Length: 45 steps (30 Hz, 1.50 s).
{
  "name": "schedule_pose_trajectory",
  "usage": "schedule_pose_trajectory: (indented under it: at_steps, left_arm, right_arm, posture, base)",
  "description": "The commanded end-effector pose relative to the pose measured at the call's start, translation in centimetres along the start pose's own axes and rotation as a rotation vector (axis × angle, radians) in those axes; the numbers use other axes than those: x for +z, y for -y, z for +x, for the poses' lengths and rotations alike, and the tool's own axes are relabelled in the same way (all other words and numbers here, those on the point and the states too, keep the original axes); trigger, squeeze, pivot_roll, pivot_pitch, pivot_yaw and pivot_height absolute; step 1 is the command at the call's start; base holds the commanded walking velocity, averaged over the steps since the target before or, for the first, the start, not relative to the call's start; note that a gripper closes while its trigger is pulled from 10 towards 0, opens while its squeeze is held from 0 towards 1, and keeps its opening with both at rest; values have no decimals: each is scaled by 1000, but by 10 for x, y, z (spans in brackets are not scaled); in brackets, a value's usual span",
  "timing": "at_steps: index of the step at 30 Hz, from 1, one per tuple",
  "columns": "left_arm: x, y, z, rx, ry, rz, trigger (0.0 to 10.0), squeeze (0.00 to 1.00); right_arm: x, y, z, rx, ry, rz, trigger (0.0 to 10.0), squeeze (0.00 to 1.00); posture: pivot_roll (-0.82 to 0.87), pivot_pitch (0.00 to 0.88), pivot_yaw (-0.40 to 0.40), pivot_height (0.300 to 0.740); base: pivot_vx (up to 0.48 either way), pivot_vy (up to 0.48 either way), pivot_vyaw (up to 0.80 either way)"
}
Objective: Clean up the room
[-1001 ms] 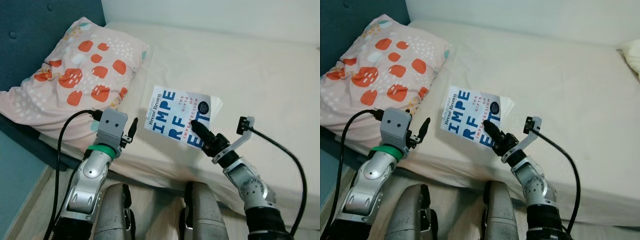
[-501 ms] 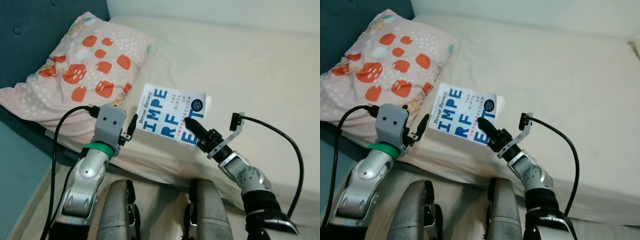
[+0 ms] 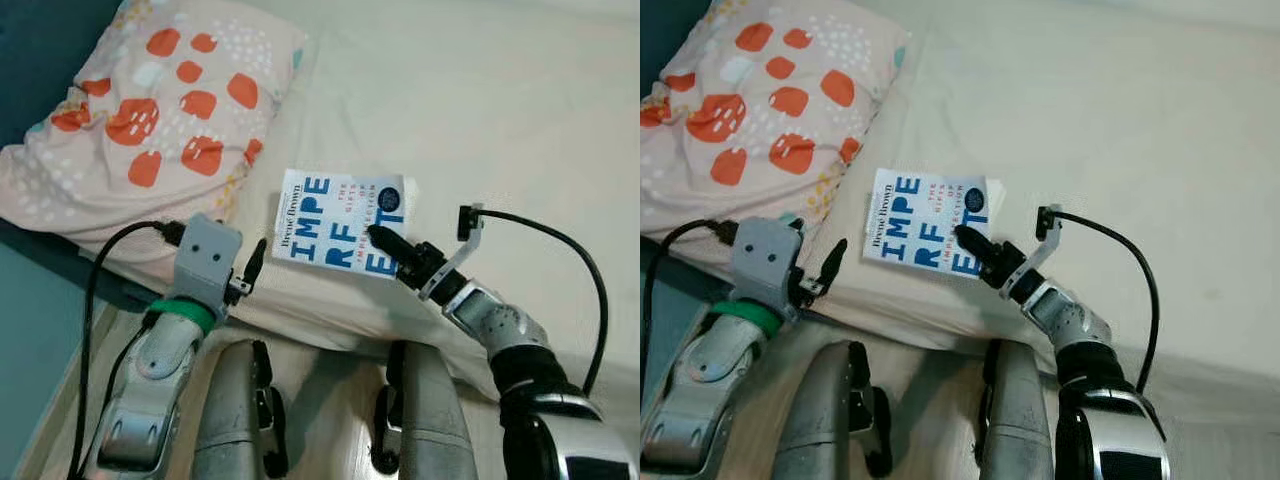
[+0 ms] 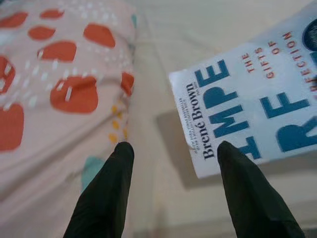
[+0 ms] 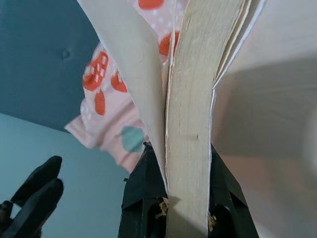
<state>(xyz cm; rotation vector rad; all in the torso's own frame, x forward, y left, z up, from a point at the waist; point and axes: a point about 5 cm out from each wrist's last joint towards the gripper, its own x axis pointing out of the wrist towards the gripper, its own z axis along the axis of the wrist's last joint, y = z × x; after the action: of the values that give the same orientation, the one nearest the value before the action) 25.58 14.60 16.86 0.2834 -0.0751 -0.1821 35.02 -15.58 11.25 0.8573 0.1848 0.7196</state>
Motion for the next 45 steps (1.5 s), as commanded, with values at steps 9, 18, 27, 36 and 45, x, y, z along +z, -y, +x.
schedule_pose_trajectory:
  at_steps: [9, 18, 27, 36, 45]
  left_arm:
    - [5, 1, -22, -18, -52, 3, 10000, 0]
    - [7, 1, -24, -19, -74, 3, 10000, 0]
    - [7, 8, -13, -21, -61, -20, 10000, 0]
    - [6, 20, 10, -25, -24, -53, 10000, 0]
    - [6, 26, 18, -41, -11, -65, 10000, 0]
  right_arm:
    - [-5, 5, 10, -67, -26, -9, 10000, 0]
    - [-4, 10, 13, -165, 1, -53, 10000, 1000]
    - [2, 15, 7, -195, 14, -71, 10000, 0]
    - [4, 26, -16, -206, 82, -36, 10000, 0]
    - [-12, 35, -44, -212, 134, 19, 10000, 0]
  posture:
    - [268, 363, 91, 588]
    - [266, 363, 91, 588]
    - [207, 297, 60, 588]
    - [123, 190, 14, 588]
    - [82, 154, 18, 588]
  base:
    - [0, 0, 0]
    - [0, 0, 0]
    - [0, 0, 0]
    - [0, 0, 0]
    - [0, 0, 0]
